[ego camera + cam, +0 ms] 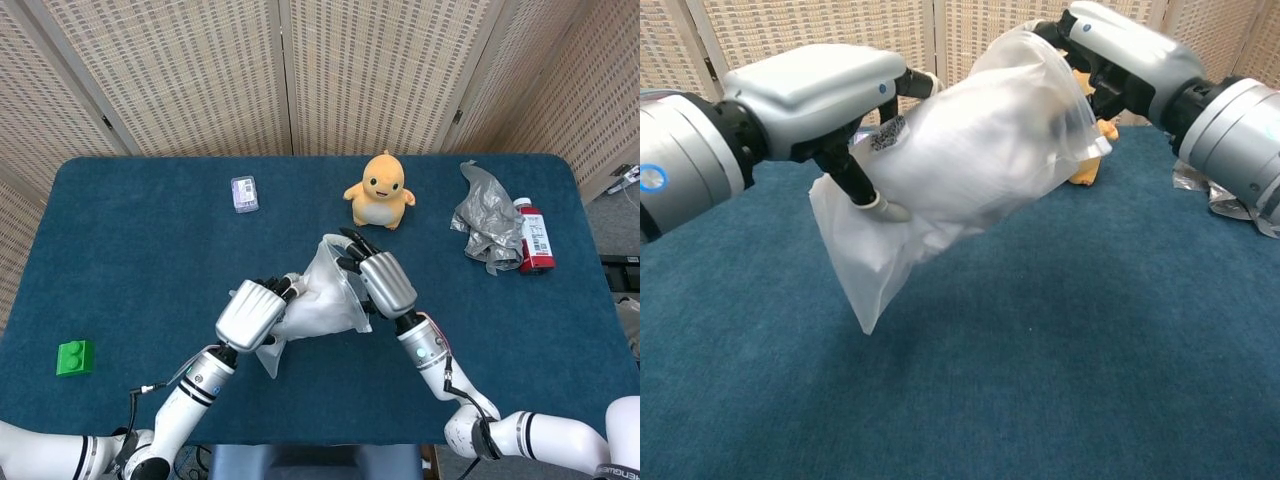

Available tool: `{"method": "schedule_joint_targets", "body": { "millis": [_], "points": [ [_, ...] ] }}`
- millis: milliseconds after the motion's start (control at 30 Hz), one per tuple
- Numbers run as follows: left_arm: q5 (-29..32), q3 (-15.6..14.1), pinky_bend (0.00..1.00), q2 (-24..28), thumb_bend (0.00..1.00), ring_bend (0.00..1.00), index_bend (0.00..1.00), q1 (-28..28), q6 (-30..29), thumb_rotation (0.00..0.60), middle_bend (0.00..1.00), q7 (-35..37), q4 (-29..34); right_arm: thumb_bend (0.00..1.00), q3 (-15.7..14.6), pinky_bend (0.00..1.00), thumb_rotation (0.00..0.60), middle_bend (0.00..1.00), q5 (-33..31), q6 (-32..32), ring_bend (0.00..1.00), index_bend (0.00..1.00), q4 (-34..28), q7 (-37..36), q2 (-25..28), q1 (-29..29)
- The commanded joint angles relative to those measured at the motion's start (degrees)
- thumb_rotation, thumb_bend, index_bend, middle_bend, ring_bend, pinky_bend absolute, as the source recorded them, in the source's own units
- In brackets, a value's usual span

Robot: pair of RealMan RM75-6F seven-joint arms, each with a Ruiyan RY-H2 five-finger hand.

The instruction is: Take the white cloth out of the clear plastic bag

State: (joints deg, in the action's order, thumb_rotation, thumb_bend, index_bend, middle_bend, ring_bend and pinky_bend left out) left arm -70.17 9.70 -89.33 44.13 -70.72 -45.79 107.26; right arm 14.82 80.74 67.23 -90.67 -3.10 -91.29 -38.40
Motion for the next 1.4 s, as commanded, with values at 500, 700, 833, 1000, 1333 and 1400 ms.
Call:
{"method": "schedule_joint_targets", "body": {
  "millis": [500,700,833,1000,1333,1400],
  "points": [
    [0.2,-2.6,0.71,1.1,0.03,0.44,0.02,-2.3,-0.1,0.600,0.10,2.2,-0.6,0.62,0.5,0.31,0.600,0.20,-3.0,-1.1,0.06,0.77,5.3,-0.4,-2.6,-0.8],
    [-0.8,-3.2,0.71,0.9,0.02,0.44,0.02,-2.8,-0.1,0.600,0.10,3.3,-1.4,0.62,0.6,0.31,0.600,0.20,-3.6,-0.9,0.06,0.77,6.0,-0.4,-2.9,-0.6],
    [-1.5,-3.3,0.71,0.8,0.01,0.44,0.00,-3.1,0.1,0.600,0.10,4.1,-1.7,0.63,0.7,0.31,0.600,0.20,-3.7,-0.8,0.06,0.77,6.1,-0.5,-2.9,-0.5],
    [-1.9,-3.4,0.65,1.0,0.00,0.34,0.00,-3.4,0.5,0.600,0.03,5.4,-1.7,0.63,0.6,0.31,0.600,0.20,-3.8,-0.8,0.06,0.77,6.2,-0.7,-2.7,-0.3],
    [-1.7,-2.9,0.21,2.3,0.00,0.00,0.00,-3.3,2.2,0.600,0.00,6.9,-0.6,0.64,0.4,0.31,0.600,0.20,-3.5,-0.6,0.06,0.77,6.2,-1.1,-2.5,-0.1],
    [-1.7,-2.9,0.20,2.2,0.00,0.00,0.00,-3.4,2.1,0.600,0.00,6.8,-0.5,0.64,0.3,0.31,0.600,0.20,-3.6,-0.6,0.06,0.77,6.2,-1.2,-2.3,0.0]
  ]
}}
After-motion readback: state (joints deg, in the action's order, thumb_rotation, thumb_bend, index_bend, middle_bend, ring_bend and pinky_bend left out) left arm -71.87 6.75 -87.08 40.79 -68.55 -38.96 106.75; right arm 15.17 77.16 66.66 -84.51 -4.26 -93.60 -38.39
